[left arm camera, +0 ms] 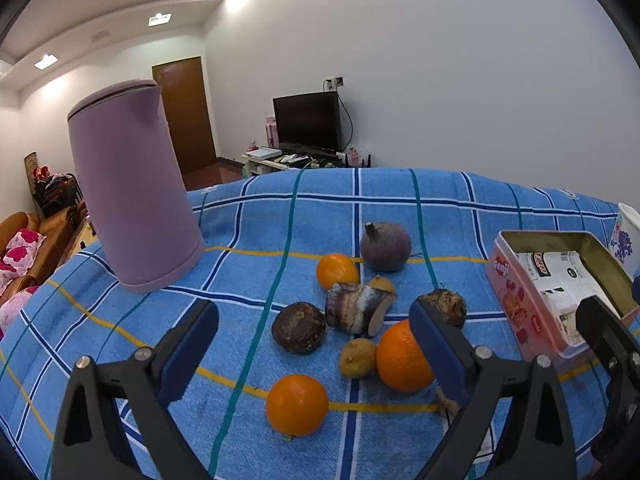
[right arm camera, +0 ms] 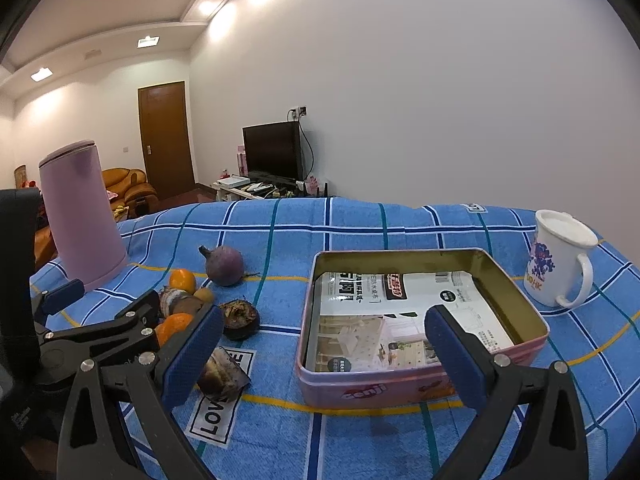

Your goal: Organize fruits

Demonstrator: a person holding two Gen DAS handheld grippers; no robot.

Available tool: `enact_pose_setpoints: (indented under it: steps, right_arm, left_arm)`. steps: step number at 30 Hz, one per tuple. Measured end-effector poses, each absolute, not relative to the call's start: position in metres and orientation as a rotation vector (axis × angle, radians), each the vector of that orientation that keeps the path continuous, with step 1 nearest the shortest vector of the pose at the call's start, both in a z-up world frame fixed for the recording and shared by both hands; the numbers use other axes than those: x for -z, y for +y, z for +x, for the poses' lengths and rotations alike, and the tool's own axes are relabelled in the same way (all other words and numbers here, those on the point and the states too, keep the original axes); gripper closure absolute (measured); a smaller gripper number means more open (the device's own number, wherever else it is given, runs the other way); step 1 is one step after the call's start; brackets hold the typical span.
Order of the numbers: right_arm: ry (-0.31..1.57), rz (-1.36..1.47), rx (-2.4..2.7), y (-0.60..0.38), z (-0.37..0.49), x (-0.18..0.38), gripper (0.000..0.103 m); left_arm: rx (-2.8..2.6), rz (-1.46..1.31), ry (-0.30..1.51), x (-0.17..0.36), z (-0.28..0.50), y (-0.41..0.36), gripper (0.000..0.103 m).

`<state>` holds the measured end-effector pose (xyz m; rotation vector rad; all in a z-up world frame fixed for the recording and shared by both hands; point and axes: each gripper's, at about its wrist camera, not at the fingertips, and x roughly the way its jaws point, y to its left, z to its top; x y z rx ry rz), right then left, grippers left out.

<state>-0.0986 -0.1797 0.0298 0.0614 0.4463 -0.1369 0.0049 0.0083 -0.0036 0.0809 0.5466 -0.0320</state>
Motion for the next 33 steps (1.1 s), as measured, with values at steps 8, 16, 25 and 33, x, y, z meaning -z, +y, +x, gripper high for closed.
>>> enact_pose_setpoints:
  steps: [8,16,25,33]
  right_arm:
    - [0.442,0.07,0.148,-0.1807,-0.0997,-0.03,0.001]
    - [0.446,0.076,0.151,-0.1822,-0.0992,-0.0301,0.001]
    - [0.454,0.079,0.148,-0.1825,-0.0983,-0.0295,0.001]
    - [0.457,0.074,0.148,-0.1824,-0.0981,-0.0295,0.001]
  left_arm:
    - [0.034,0.076,0.549,0.0037,0.0045,0.0096,0.005]
    - [0.034,0.073,0.551,0.0037,0.0048,0.0107,0.005]
    - [0.034,0.076,0.556,0.0038,0.0061,0.0114,0.005]
    - [0.033,0.077,0.561,0.0041,0.0075,0.0123,0.005]
